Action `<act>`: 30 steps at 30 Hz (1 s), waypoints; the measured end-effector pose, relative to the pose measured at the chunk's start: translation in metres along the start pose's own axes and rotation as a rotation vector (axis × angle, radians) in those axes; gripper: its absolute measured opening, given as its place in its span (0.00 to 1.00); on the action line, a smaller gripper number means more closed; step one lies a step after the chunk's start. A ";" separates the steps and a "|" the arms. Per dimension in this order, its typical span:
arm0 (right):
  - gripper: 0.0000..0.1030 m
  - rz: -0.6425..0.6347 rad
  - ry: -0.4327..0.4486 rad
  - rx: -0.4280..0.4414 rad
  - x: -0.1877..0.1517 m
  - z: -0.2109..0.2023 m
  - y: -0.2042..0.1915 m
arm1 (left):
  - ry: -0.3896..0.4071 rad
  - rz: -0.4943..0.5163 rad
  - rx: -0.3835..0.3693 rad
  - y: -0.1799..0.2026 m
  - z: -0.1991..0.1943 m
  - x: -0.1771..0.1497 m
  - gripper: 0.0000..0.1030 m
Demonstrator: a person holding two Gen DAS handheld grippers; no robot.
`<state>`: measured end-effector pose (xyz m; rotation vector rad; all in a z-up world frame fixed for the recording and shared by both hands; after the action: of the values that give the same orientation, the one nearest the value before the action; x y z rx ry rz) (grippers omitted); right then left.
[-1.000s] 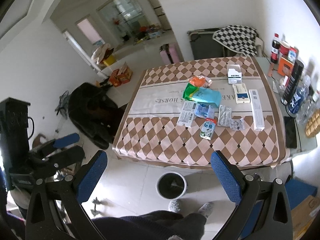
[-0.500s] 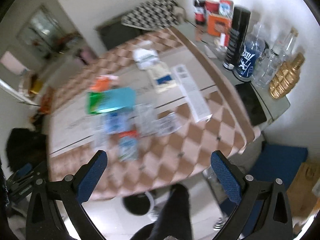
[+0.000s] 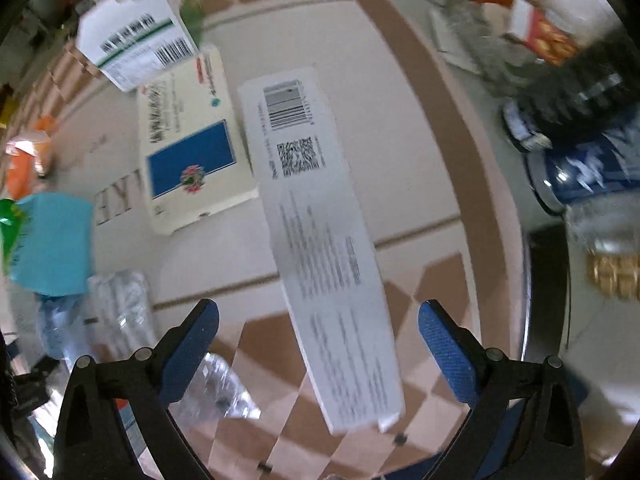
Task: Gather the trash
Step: 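Grasp the white medicine box with the left tool while the right tool grasps the white toothpaste box, then carry both boxes to the white trash bin and release them inside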
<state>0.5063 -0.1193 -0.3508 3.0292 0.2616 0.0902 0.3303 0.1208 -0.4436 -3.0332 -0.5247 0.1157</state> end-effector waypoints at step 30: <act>0.47 -0.006 0.042 0.049 -0.141 0.000 -0.040 | 0.117 -0.251 0.016 0.010 -0.101 -0.129 0.58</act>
<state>0.3608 -0.1047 -0.3620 3.0781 0.2807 0.1487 0.2212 0.0629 -0.3359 -2.9046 -0.8812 -0.0687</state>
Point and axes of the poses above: each gripper's, at about its wrist camera, not at the fingertips, and z roughly the way its jaws point, y to its right, x to its top, the point moved 6 cm from there along z, roughly the way its jaws point, and after that the axes turned 4 degrees about z, right-handed, at the moved point
